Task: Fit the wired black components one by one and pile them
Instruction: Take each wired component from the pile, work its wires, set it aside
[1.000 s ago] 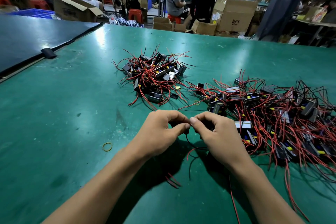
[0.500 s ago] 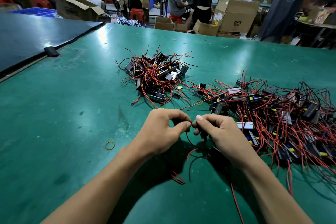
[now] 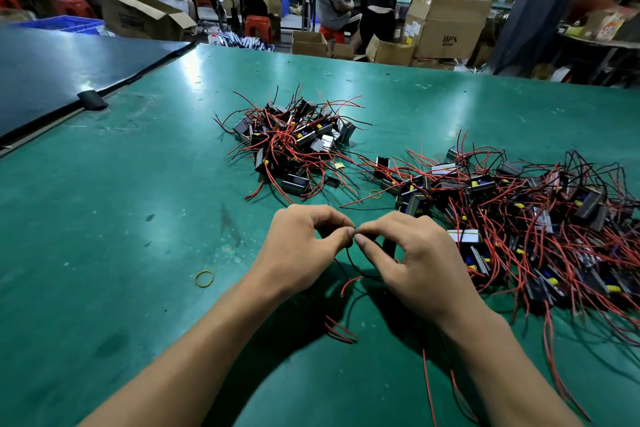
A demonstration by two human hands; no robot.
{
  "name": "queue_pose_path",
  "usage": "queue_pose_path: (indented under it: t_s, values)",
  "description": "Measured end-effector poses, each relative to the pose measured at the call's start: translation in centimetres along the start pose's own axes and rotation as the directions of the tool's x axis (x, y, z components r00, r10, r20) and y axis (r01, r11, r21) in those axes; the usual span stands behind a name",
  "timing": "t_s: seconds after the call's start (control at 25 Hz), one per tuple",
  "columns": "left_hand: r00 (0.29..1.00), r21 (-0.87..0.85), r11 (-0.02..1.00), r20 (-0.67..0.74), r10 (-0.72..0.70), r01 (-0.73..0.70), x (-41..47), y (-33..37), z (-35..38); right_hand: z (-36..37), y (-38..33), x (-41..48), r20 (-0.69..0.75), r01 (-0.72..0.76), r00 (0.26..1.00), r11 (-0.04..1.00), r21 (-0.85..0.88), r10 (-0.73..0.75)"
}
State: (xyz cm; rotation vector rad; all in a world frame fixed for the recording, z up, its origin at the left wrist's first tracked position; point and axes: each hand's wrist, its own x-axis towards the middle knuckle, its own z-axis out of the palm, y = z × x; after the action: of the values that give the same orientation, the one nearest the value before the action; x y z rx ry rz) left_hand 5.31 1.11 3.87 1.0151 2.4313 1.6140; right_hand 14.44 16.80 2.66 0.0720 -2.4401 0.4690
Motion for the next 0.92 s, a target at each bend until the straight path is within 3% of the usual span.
queue_pose_path:
  t_s: [0.28, 0.4, 0.48, 0.56, 0.64, 0.72, 0.84, 0.92]
  values:
    - [0.992, 0.071, 0.995, 0.111, 0.055, -0.064, 0.1, 0.0, -0.4, -0.3, 0.5, 0.1, 0.003, -0.028, 1.000, 0.999, 0.047, 0.027]
    - [0.991, 0.068, 0.992, 0.093, 0.095, -0.102, 0.0, 0.2, -0.3, -0.1, 0.0, 0.1, 0.052, -0.138, 0.990, 0.971, 0.196, 0.130]
    - [0.988, 0.092, 0.985, 0.066, 0.139, -0.145, -0.1, 0.3, -0.2, 0.2, -0.3, 0.3, 0.118, -0.326, 0.945, 0.891, 0.316, 0.304]
    - [0.986, 0.128, 0.977, 0.037, 0.166, -0.169, -0.2, 0.3, 0.0, 0.6, -0.5, 0.7, 0.246, -0.528, 0.849, 0.740, 0.416, 0.467]
    - [0.982, 0.148, 0.971, 0.013, 0.187, -0.187, -0.1, 0.2, 0.1, 0.6, -0.5, 1.0, 0.344, -0.638, 0.767, 0.587, 0.498, 0.542]
    - [0.988, 0.112, 0.981, 0.007, 0.157, -0.157, 0.0, 0.1, 0.1, 0.3, -0.4, 0.8, 0.297, -0.590, 0.801, 0.601, 0.538, 0.520]
    - [0.998, -0.012, 0.999, 0.049, 0.039, -0.039, 0.2, 0.0, 0.0, -0.1, 0.1, 0.3, 0.009, -0.242, 0.966, 0.889, 0.388, 0.259]
    - [0.996, -0.056, 0.998, 0.087, -0.006, 0.011, 0.2, 0.1, -0.2, 0.0, 0.7, 0.2, -0.057, -0.063, 0.995, 0.965, 0.253, 0.080]
